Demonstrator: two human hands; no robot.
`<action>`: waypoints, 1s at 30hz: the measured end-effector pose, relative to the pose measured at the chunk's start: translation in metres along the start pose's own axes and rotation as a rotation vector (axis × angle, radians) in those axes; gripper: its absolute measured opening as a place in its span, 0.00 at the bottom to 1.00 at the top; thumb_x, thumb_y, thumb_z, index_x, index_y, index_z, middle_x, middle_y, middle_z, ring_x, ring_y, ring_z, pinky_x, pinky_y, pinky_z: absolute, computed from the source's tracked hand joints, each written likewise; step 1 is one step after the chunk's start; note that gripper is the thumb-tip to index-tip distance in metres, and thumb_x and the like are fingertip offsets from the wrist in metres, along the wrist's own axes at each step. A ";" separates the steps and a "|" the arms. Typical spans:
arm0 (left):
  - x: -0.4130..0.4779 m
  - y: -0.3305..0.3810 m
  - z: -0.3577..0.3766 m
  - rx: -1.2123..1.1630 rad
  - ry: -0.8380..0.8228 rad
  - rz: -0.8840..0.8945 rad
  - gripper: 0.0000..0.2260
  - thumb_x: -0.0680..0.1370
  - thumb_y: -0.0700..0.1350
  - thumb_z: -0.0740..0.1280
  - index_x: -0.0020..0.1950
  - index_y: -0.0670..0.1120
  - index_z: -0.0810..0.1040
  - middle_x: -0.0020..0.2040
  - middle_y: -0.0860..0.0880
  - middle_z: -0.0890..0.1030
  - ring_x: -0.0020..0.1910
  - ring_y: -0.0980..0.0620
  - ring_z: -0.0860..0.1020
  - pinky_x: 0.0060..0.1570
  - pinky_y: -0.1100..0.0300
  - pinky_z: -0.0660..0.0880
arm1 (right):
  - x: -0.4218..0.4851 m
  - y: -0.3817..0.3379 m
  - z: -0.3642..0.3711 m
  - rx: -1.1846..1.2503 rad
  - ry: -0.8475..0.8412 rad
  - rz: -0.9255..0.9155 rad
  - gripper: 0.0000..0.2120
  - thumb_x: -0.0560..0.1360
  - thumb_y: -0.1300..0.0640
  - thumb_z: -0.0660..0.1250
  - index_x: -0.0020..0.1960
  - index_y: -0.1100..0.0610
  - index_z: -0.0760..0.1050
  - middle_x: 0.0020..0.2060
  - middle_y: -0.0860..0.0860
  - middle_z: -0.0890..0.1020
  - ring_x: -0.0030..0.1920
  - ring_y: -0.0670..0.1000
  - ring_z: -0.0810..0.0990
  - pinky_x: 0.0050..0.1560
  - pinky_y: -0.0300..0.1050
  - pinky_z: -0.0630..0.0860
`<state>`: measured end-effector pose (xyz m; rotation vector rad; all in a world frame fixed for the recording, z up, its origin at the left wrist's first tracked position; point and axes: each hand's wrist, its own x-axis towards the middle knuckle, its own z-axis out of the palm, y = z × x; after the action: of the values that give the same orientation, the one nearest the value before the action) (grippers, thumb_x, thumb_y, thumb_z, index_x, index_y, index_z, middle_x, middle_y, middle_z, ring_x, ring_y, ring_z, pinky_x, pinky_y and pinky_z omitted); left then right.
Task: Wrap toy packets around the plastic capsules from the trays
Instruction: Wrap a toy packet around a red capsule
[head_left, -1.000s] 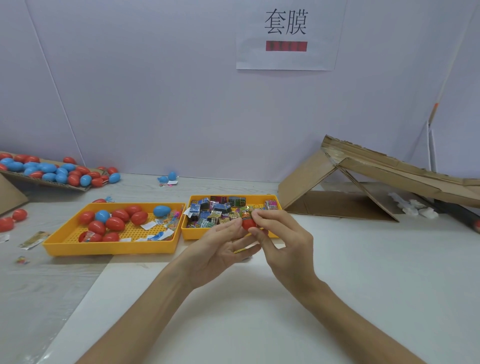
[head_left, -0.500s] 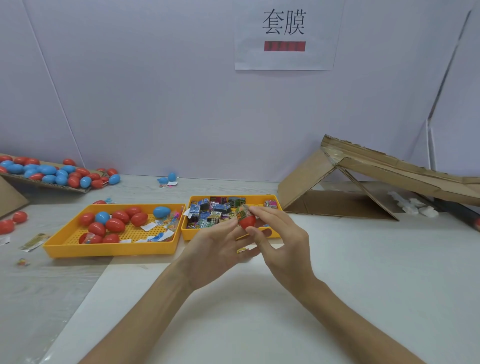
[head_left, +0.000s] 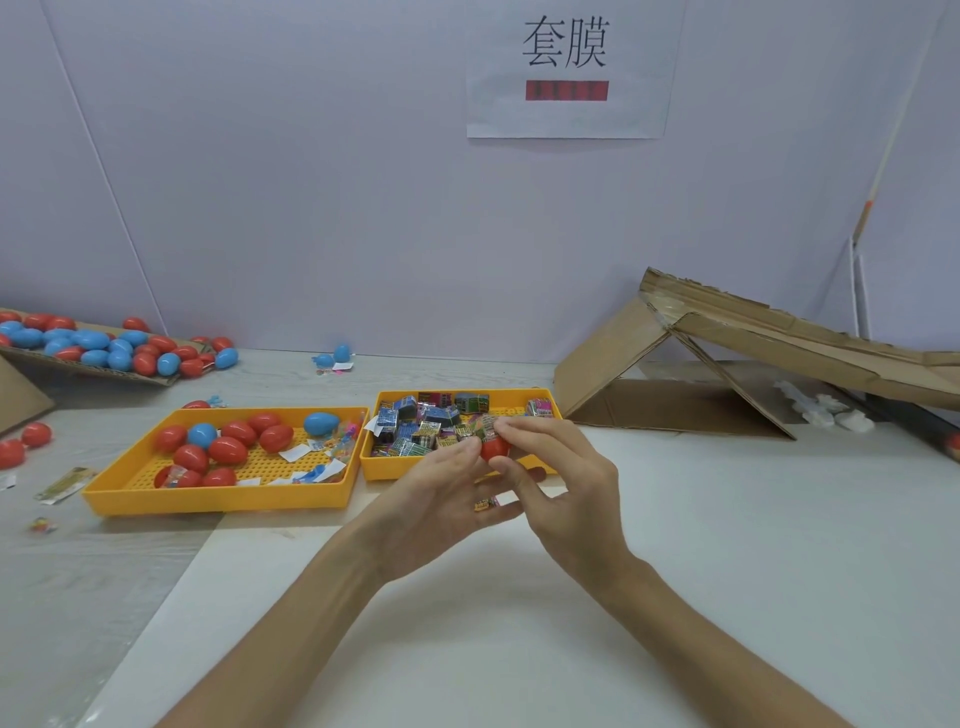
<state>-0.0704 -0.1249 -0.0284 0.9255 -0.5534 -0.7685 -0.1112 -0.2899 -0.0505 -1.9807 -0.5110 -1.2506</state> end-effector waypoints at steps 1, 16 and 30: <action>0.000 0.000 0.000 0.008 -0.012 0.009 0.21 0.84 0.49 0.59 0.75 0.41 0.70 0.75 0.37 0.70 0.73 0.38 0.71 0.69 0.44 0.73 | 0.001 -0.001 0.000 0.022 0.007 0.028 0.15 0.73 0.62 0.75 0.60 0.58 0.82 0.55 0.45 0.83 0.58 0.46 0.81 0.59 0.39 0.77; 0.003 -0.001 0.000 0.114 0.078 0.029 0.23 0.81 0.56 0.62 0.70 0.44 0.75 0.61 0.45 0.80 0.62 0.44 0.74 0.61 0.45 0.69 | -0.001 0.000 0.000 -0.025 0.005 -0.004 0.16 0.75 0.63 0.74 0.62 0.58 0.82 0.58 0.49 0.82 0.60 0.48 0.80 0.60 0.42 0.77; -0.001 -0.001 0.005 0.114 0.005 0.040 0.18 0.77 0.58 0.71 0.62 0.49 0.81 0.59 0.49 0.82 0.58 0.50 0.77 0.55 0.53 0.75 | -0.003 0.001 0.001 -0.012 0.042 -0.064 0.14 0.74 0.65 0.74 0.59 0.59 0.84 0.57 0.49 0.83 0.55 0.50 0.81 0.53 0.43 0.79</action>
<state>-0.0747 -0.1274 -0.0265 1.0184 -0.6141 -0.7039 -0.1108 -0.2895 -0.0536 -1.9579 -0.5516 -1.3347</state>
